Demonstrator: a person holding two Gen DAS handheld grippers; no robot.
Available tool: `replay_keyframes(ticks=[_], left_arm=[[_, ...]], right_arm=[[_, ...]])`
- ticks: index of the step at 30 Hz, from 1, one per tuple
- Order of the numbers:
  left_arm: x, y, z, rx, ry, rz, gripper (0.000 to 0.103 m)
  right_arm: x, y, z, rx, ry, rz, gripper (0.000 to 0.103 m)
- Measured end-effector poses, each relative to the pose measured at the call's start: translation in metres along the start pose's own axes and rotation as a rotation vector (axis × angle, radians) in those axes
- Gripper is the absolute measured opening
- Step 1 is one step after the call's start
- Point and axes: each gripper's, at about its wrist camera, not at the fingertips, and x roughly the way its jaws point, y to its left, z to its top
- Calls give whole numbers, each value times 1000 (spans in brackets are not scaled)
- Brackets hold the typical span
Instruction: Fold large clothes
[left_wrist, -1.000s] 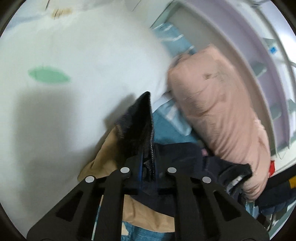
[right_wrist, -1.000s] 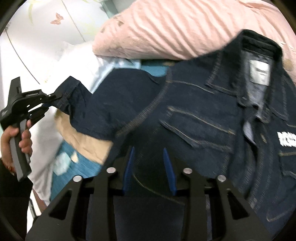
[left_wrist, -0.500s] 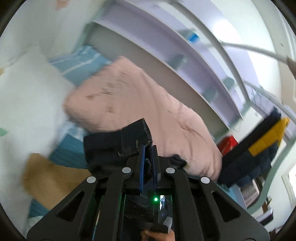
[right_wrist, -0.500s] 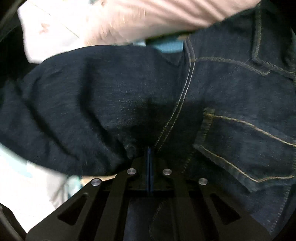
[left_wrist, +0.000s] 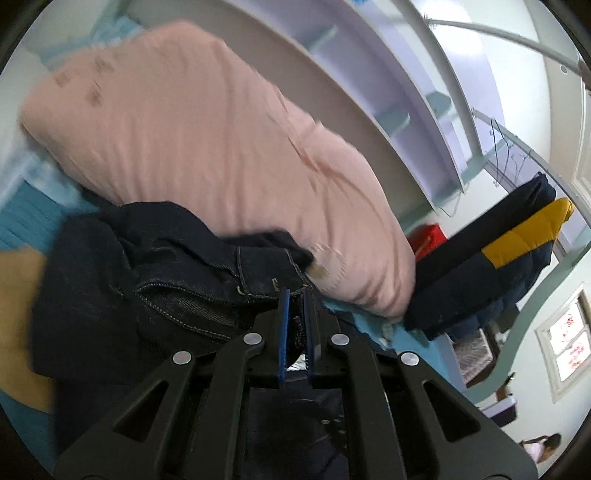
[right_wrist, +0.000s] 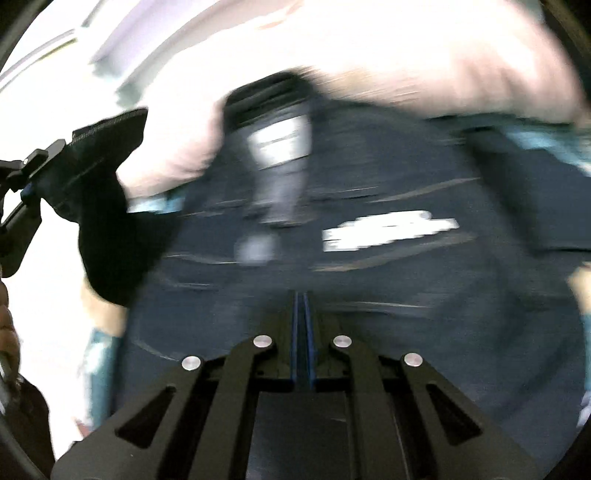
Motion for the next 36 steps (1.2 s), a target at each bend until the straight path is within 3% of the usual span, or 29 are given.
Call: replay_keyframes(ticks=[4, 8, 13, 16, 19, 20, 23, 26, 31, 36], left_arm=[[56, -11, -30, -48, 60, -40, 6], [114, -17, -61, -71, 132, -24, 6], [154, -8, -89, -96, 203, 9, 6], [179, -8, -104, -97, 285, 31, 7], [190, -10, -117, -84, 328, 38, 15], [192, -13, -121, -73, 334, 41, 23], [194, -24, -128, -31, 347, 36, 42], [199, -34, -136, 43, 365, 71, 52], [213, -41, -150, 110, 391, 133, 53], [219, -36, -148, 71, 410, 130, 53]], right_arm=[[-35, -69, -9, 37, -35, -130, 6], [-67, -130, -13, 72, -65, -237, 6], [-96, -180, -19, 139, -89, -283, 6], [-108, -203, -18, 204, -114, -296, 7], [-118, -229, -15, 319, -153, -300, 17], [-123, -236, -15, 353, -171, -301, 21], [-134, -264, -13, 470, -223, -298, 27], [-139, -286, -8, 553, -243, -309, 30], [-132, -314, 1, 643, -237, -322, 30], [-128, -335, 11, 763, -184, -331, 29]])
